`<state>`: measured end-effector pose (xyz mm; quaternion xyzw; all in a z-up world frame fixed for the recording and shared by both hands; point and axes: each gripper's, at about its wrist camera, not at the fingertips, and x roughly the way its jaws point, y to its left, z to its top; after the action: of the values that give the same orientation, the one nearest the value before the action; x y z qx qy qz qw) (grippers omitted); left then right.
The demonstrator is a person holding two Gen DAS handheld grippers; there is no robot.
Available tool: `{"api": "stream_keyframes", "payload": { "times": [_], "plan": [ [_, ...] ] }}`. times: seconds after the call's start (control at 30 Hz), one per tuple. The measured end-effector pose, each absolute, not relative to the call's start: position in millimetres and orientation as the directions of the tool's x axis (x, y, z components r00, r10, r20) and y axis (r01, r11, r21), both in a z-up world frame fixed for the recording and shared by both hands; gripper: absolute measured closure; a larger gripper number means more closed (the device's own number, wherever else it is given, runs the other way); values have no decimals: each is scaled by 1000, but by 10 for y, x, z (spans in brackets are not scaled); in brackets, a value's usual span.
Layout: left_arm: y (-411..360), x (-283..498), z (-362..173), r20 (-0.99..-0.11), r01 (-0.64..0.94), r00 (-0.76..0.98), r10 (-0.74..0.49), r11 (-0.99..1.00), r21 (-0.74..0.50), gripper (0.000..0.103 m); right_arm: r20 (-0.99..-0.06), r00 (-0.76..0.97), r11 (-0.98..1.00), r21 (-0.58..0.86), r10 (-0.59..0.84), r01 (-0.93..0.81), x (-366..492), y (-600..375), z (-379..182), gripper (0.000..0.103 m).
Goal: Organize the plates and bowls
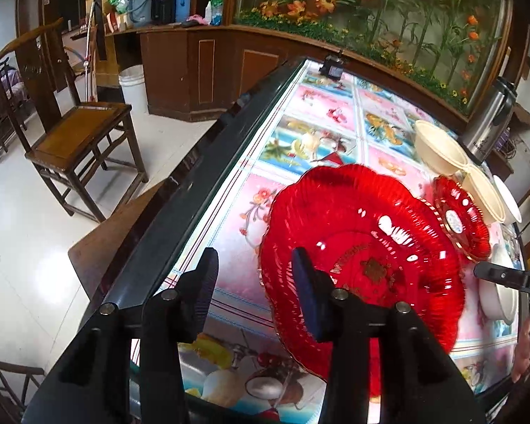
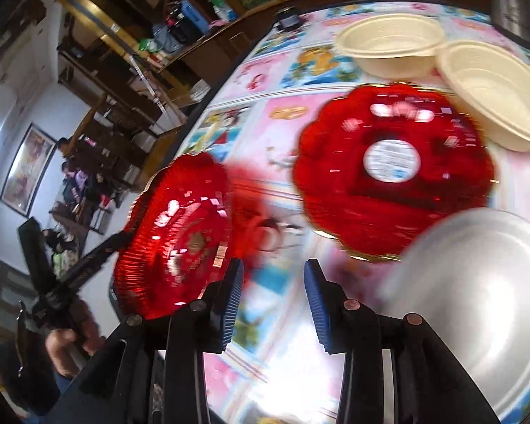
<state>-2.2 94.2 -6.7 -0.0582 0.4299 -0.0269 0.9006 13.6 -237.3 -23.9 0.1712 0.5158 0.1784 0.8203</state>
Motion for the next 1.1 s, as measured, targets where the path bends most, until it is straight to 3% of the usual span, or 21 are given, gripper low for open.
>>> {"api": "stream_keyframes", "payload": {
  "times": [0.3,0.67,0.73,1.03,1.1],
  "plan": [
    [548,-114,288,-744,127,643,-181,983,-129,62,-795,462,900,435,394,-20,-18,-3008,-168,65],
    [-589,54,598,-764,333,544,-346,925,-182,60,-664,589,844,533,460,-59,161,-3529,264,68],
    [-803,112,610,-774,347,535,-338,923,-163,52,-664,600,843,537,446,-32,157,-3644,224,68],
    [-1319,751,224,-859,331,420,-294,930,-157,52,-726,538,840,539,428,59,234,-3954,-125,68],
    [-1360,879,135,-873,307,406,-270,940,-148,53,-739,517,841,537,431,68,273,-3959,-181,72]
  ]
}}
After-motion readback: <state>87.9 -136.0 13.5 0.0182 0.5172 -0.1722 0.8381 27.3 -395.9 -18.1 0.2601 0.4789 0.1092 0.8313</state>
